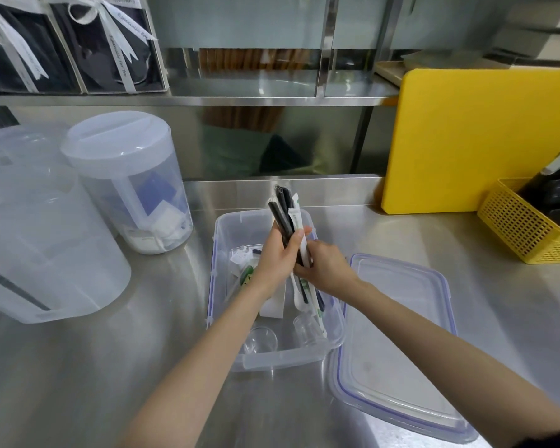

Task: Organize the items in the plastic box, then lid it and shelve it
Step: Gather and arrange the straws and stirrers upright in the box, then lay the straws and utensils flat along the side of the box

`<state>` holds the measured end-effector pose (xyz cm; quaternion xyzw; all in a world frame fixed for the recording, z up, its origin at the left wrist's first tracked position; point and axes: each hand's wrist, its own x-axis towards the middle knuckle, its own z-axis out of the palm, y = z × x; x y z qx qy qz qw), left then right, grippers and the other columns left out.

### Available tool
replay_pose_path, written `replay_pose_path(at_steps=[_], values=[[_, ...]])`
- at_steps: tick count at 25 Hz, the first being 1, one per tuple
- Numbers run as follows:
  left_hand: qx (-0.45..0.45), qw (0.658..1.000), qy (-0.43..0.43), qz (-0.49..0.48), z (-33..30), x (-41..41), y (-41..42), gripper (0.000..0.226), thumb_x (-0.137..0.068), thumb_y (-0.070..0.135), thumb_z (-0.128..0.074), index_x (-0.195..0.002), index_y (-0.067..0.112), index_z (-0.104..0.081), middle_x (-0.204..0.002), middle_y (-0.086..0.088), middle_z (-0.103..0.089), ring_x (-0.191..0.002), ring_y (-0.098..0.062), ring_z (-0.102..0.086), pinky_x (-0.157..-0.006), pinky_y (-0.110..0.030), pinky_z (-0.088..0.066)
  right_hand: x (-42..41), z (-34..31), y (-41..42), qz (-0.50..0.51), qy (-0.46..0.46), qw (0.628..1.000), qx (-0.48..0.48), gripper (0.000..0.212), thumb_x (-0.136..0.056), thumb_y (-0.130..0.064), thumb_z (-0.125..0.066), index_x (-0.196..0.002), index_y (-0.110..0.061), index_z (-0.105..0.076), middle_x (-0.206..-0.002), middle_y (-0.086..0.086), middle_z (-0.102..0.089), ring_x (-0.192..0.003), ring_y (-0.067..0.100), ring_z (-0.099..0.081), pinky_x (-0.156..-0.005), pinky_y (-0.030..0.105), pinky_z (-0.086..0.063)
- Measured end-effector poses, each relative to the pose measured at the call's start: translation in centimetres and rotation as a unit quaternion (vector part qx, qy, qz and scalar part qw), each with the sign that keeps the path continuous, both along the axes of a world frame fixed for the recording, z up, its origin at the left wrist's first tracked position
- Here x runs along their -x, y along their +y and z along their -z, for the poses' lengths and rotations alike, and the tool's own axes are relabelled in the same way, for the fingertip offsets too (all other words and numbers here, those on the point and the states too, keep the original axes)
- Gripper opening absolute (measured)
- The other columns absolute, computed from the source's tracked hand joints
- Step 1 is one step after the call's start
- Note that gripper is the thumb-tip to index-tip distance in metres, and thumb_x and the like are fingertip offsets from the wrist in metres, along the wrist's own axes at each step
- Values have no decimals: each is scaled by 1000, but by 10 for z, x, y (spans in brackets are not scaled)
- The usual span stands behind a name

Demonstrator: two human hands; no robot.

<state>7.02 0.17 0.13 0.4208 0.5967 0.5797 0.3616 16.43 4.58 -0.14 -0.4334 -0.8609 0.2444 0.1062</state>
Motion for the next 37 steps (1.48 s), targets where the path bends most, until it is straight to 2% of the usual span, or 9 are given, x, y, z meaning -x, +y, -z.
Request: replay_pose_path(at_steps=[4,8,11,16,19,24,27,31,37], values=[[17,1000,-5,0,13,2,-4,24,-94,16,-44,-117,8,-46,-100,7,-64,-101,-10,-60,-78,-2,-47,0,10,-4,8,-16,999,30,19,-84,-21,-58,-73,-10,-48,-84,19,-64,-70,30,-56,-61,29,-38],[72,997,3,17,25,-1,-3,26,-93,17,-47,-116,3,-49,-107,-3,-66,-111,-23,-60,-101,-35,-45,-4,24,-9,19,-51,997,55,20,-86,-23,-54,-86,-3,-54,-90,21,-69,-83,34,-64,-68,33,-45],[110,994,2,19,35,-2,0,26,-92,17,-47,-115,3,-50,-116,-14,-66,-113,-27,-58,-105,-45,-40,-1,33,-10,31,-104,992,67,18,-87,-24,-50,-87,-6,-48,-95,21,-69,-90,36,-65,-69,32,-45],[158,987,-17,18,43,-2,12,38,-92,19,-47,-128,6,-42,-128,-14,-57,-122,-27,-51,-108,-45,-37,5,37,-11,75,-104,988,82,45,-86,-21,-55,-122,1,-40,-114,21,-59,-105,38,-58,-85,41,-48],[193,981,-25,19,50,-2,21,40,-92,20,-47,-128,5,-38,-131,-14,-53,-121,-27,-49,-104,-40,-40,5,33,-7,53,-125,989,59,39,-86,-20,-54,-119,-1,-44,-116,20,-57,-106,37,-57,-84,41,-48],[216,974,-74,-3,60,-6,30,33,-91,18,-52,-121,8,-44,-124,-11,-57,-104,-19,-53,-75,-21,-44,-6,19,13,39,-127,991,14,30,-87,-13,-51,-116,-2,-53,-118,17,-61,-107,36,-58,-86,42,-49],[230,967,-106,-5,71,-9,40,40,-90,10,-49,-129,8,-42,-131,-12,-54,-118,-23,-50,-92,-30,-41,-11,22,28,27,-69,997,-4,38,-89,-11,-50,-128,-9,-50,-129,11,-53,-119,29,-48,-96,39,-44],[276,956,-103,-9,82,-15,53,44,-88,10,-50,-131,8,-41,-131,-15,-54,-120,-28,-50,-102,-38,-42,-15,34,39,26,-5,1000,-3,41,-89,-6,-49,-130,-11,-48,-133,8,-48,-123,25,-41,-102,30,-36],[326,931,-162,-9,90,-22,55,45,-91,9,-41,-136,8,-35,-136,-15,-48,-124,-30,-45,-106,-44,-39,-17,42,42,20,44,999,12,38,-89,-2,-48,-127,-10,-51,-130,8,-49,-120,24,-44,-103,32,-41]])
